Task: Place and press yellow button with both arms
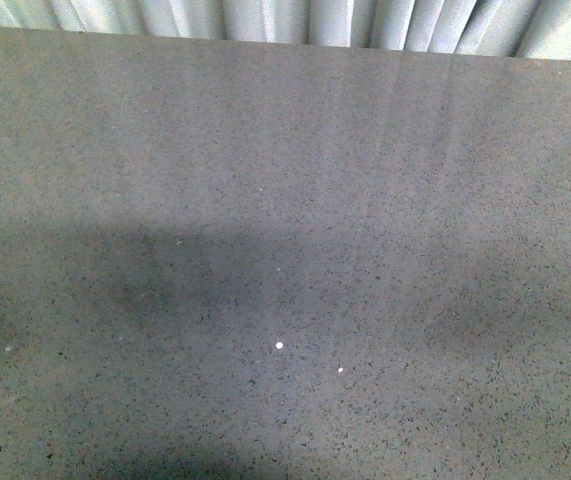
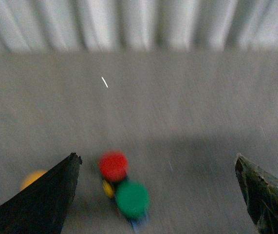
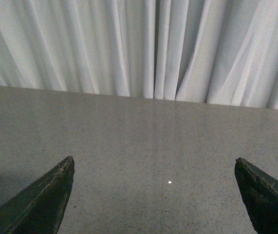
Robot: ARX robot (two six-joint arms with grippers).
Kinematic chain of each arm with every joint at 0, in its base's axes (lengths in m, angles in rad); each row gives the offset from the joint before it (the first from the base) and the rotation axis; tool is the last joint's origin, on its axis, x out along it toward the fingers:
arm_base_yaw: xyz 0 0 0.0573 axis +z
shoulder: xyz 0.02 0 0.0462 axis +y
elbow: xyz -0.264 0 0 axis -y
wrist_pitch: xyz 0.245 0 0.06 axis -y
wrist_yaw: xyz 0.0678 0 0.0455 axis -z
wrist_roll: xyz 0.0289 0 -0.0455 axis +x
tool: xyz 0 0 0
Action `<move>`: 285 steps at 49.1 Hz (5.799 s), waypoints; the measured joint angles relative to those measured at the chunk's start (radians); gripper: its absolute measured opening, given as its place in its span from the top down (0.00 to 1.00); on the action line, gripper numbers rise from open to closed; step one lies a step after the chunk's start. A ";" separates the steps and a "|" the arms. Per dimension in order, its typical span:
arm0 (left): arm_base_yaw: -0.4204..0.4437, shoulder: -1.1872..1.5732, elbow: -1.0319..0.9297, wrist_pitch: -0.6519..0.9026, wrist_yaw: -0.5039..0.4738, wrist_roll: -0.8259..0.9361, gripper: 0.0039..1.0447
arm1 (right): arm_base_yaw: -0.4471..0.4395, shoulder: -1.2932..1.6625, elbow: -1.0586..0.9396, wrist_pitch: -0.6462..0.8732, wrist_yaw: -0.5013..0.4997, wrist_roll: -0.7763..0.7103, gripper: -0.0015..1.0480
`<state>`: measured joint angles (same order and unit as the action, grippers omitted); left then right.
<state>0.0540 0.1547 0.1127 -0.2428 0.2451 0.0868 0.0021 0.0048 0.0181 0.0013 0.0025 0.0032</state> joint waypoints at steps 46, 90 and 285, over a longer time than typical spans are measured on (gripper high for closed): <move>0.436 1.451 0.289 0.801 0.198 0.147 0.09 | 0.000 0.000 0.000 0.000 0.000 0.000 0.09; 0.465 1.587 0.308 0.879 0.150 0.145 0.09 | 0.000 0.000 0.000 0.000 0.000 0.000 0.09; -0.055 0.850 -0.049 1.168 -0.246 -0.086 0.99 | 0.074 1.011 0.377 0.092 0.045 0.087 0.09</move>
<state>-0.0006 1.0046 0.0639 0.9257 -0.0006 0.0010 0.0757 1.0161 0.3946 0.0929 0.0479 0.0898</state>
